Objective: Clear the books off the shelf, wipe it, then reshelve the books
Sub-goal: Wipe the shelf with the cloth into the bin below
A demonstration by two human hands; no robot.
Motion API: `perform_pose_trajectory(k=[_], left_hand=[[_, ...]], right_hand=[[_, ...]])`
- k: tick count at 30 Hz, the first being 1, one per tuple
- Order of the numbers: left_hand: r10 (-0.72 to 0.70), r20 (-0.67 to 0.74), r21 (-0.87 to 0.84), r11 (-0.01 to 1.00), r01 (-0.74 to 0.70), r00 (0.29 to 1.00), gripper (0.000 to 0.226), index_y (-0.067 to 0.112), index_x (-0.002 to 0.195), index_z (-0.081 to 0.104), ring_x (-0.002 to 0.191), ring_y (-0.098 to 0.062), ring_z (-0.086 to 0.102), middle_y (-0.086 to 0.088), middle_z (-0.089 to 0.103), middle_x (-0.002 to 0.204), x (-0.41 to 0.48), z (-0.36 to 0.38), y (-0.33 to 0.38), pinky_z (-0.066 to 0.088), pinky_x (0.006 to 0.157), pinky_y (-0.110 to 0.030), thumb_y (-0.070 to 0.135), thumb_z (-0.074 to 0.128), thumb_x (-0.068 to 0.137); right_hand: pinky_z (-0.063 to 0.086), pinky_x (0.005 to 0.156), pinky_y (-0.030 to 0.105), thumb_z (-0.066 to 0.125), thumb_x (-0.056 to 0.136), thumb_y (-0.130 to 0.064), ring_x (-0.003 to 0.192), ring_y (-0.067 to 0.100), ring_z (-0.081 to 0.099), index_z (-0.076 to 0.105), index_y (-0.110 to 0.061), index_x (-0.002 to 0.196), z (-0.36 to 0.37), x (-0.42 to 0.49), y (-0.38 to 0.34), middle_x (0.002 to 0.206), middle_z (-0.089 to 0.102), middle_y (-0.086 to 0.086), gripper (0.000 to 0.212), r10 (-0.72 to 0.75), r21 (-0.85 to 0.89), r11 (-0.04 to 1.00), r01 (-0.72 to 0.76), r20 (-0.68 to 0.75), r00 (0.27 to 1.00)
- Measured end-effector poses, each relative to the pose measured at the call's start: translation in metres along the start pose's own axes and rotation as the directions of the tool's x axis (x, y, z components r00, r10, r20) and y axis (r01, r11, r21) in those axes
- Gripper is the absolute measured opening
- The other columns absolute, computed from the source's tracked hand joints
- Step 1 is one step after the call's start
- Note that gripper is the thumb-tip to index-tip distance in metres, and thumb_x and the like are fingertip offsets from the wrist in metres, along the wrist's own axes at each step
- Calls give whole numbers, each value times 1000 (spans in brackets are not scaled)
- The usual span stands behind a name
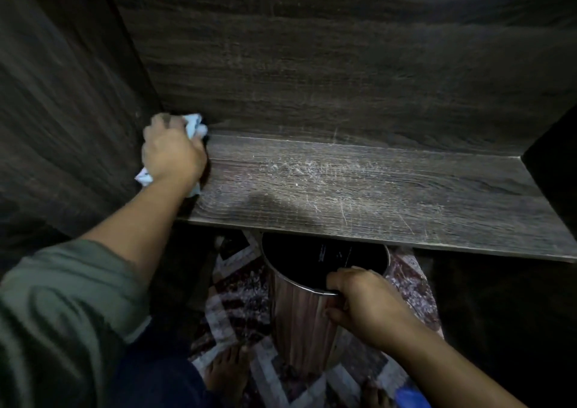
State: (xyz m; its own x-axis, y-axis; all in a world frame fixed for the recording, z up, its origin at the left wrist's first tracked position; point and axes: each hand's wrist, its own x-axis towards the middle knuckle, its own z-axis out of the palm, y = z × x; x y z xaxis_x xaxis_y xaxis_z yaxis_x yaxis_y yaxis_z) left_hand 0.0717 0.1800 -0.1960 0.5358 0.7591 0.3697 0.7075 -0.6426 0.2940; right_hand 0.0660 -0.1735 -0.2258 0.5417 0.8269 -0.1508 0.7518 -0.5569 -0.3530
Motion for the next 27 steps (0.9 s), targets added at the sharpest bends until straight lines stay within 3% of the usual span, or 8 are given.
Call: perform_pose_trajectory(k=[2,5,11,14,18,21,24,27], left_hand=[[77,162,95,991,-93,984,59,15,137,51,129,-37,40,-14,43,144,0,13,-21,35,106,-45,52,49,91],[73,203,19,997,-79,976,65,19,146,41,142,-30,27,-10,33,155,-11,24,-19,22,115,-38,52,50,91],[207,201,-318,938,-136,958,52,27,139,53,133,-21,45,3,47,147,-57,13,41,32,106,-27,15,56,88],[121,143,-467,883,-41,982,58,29,138,53,128,-20,50,5,49,146,-66,3,49,35,106,-26,5,53,85],[109,-32,-201,973,-113,994,58,22,138,54,130,-30,44,-3,47,147,-42,-19,10,36,104,-38,8,55,82],[200,70,83,975,-206,977,54,19,140,50,126,-38,41,-11,43,147,-40,-21,-38,37,99,-46,34,55,88],[160,218,19,985,-169,963,58,18,146,43,137,-35,33,-15,34,153,-50,-6,-59,26,114,-41,45,48,95],[66,169,-85,995,-52,983,60,16,144,47,136,-35,35,-18,37,151,-52,1,-42,23,115,-37,47,43,92]], right_hand=[[41,83,29,67,78,-33,109,18,55,61,-23,102,0,-1,1,104,61,-5,27,3,-4,1000,-3,7,1000],[40,84,27,67,78,-33,111,17,54,61,-23,105,-1,0,0,107,61,-6,29,4,-16,1000,-4,14,1000],[40,82,27,66,79,-35,112,17,55,60,-24,105,-2,1,-4,109,61,-5,29,28,-45,999,-27,23,999],[41,83,28,68,79,-34,111,19,56,60,-23,101,-2,3,-5,107,62,-4,27,23,-48,999,-22,22,999],[40,84,26,68,80,-35,113,17,55,60,-24,104,-4,2,-7,111,62,-5,27,12,-82,997,-10,16,1000],[40,84,24,68,81,-36,114,16,54,61,-25,106,-5,-2,-6,113,61,-6,29,13,-86,996,-11,20,1000],[39,85,24,67,81,-38,114,15,53,60,-25,105,-6,-5,-4,113,61,-7,29,24,-94,995,-22,23,999],[41,85,25,66,81,-39,114,16,54,59,-24,105,-5,-8,-3,113,61,-6,29,38,-109,993,-36,18,999]])
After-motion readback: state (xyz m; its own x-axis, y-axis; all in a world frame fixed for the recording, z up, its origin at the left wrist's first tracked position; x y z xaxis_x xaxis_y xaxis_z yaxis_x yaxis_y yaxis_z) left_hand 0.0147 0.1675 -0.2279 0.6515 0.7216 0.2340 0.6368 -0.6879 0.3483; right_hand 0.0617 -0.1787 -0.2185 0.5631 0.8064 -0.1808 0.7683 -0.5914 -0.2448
